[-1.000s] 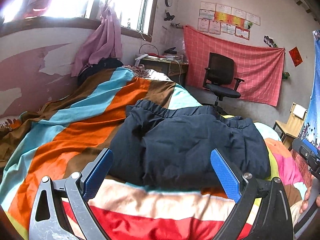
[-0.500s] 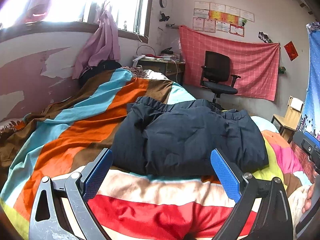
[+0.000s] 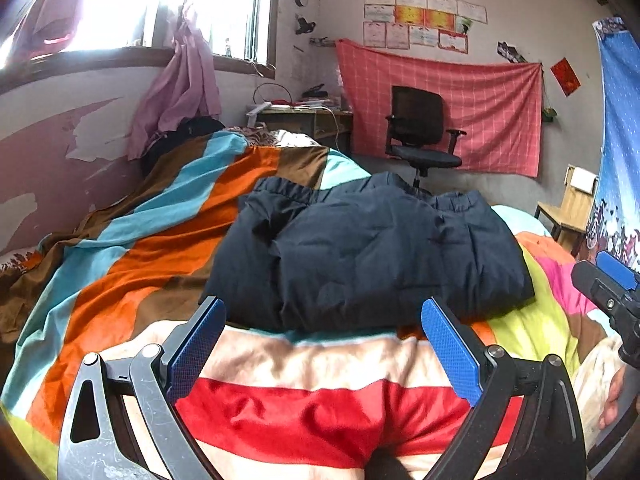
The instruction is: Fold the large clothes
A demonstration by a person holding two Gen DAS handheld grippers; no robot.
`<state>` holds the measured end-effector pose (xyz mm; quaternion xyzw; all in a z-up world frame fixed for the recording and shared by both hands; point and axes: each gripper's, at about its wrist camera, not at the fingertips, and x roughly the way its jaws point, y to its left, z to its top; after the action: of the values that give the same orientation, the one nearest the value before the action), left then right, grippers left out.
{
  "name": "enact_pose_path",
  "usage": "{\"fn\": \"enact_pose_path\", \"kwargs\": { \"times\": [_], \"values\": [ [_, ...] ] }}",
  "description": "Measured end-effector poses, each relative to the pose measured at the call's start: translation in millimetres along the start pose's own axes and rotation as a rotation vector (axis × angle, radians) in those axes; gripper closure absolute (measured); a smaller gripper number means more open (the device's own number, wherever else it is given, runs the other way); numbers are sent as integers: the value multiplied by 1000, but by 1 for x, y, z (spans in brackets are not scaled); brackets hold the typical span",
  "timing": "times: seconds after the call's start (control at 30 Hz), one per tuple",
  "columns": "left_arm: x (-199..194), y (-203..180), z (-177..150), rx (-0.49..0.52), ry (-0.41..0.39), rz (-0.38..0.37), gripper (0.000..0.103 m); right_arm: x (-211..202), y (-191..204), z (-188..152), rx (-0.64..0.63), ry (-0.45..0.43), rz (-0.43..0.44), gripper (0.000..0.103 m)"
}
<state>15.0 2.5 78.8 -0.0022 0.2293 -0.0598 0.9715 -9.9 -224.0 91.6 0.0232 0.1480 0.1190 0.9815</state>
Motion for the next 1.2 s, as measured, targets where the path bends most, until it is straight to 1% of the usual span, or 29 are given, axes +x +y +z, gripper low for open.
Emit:
{"fn": "enact_pose_path", "kwargs": {
  "times": [0.2,0.37,0.5,0.63,0.87,1.2],
  "values": [
    [11,-6,-14,28,43,-8,7,7,0,-18,21,28,-2,0],
    [12,-1,-20,-14,49,-28,7,13,-6,-31,27,59,-29,0],
    [11,0,-23,-24,55,-31,7,21,-10,-38,35,99,-65,0],
    [12,-1,-24,-23,64,-27,7,27,-13,-42,36,131,-79,0],
    [11,-1,-25,-20,57,-25,7,26,-8,-43,9,127,-73,0],
    [11,-2,-25,-21,56,-24,7,27,-7,-42,23,123,-79,0]
  ]
}}
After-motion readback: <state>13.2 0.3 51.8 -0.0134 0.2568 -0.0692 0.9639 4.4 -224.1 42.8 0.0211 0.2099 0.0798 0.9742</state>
